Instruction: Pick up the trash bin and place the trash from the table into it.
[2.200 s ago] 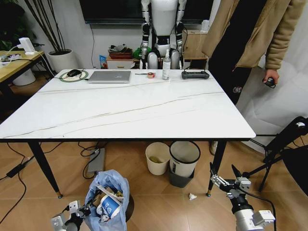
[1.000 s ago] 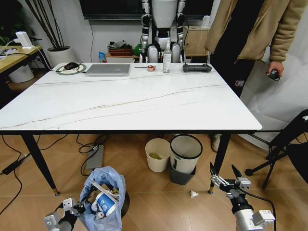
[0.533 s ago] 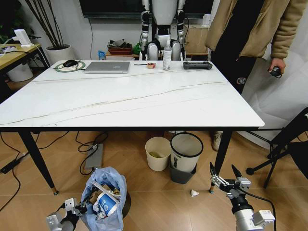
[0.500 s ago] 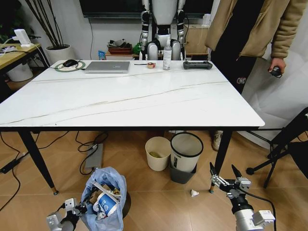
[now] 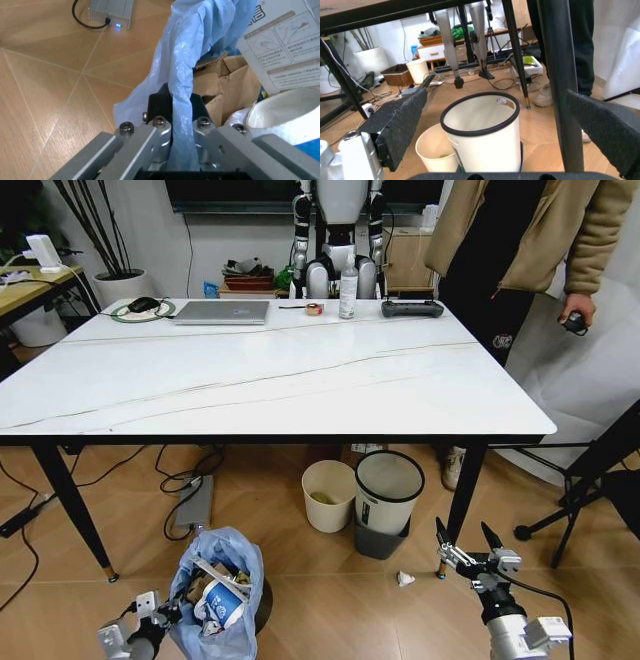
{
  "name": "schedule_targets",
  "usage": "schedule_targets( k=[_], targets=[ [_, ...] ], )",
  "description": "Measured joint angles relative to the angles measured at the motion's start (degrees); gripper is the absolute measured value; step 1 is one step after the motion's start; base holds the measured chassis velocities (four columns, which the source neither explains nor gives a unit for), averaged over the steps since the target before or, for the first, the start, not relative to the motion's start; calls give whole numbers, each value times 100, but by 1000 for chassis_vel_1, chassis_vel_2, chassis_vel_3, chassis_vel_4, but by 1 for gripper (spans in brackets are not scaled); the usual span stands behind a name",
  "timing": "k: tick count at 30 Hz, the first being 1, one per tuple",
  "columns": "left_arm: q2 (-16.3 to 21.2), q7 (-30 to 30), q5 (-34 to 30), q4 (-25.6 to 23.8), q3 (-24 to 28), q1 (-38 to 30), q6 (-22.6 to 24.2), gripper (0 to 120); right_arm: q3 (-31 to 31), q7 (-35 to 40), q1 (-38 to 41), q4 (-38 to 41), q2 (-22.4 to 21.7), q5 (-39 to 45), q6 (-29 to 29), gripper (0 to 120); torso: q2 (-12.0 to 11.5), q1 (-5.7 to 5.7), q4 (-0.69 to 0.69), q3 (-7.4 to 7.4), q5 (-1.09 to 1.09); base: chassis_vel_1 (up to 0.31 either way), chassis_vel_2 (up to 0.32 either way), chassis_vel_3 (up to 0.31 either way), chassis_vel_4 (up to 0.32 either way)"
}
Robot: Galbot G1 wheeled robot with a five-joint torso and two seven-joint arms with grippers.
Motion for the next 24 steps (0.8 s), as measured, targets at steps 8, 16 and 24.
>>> schedule_targets(
  k=[8, 16, 24],
  targets=[
    [-6, -3, 16, 25, 0, -3, 2, 0, 0, 0, 0, 0, 0, 0, 0, 100, -180, -71, 0, -109, 0, 0, 0, 0, 0],
    [6, -39, -54, 241, 18, -109, 40, 0, 0, 0, 0, 0, 0, 0, 0, 100, -379, -148, 0, -230, 0, 0, 0, 0, 0],
    [-9, -71, -89, 411, 25, -181, 58, 0, 0, 0, 0, 0, 0, 0, 0, 100, -560, -216, 0, -342, 0, 0, 0, 0, 0]
  ],
)
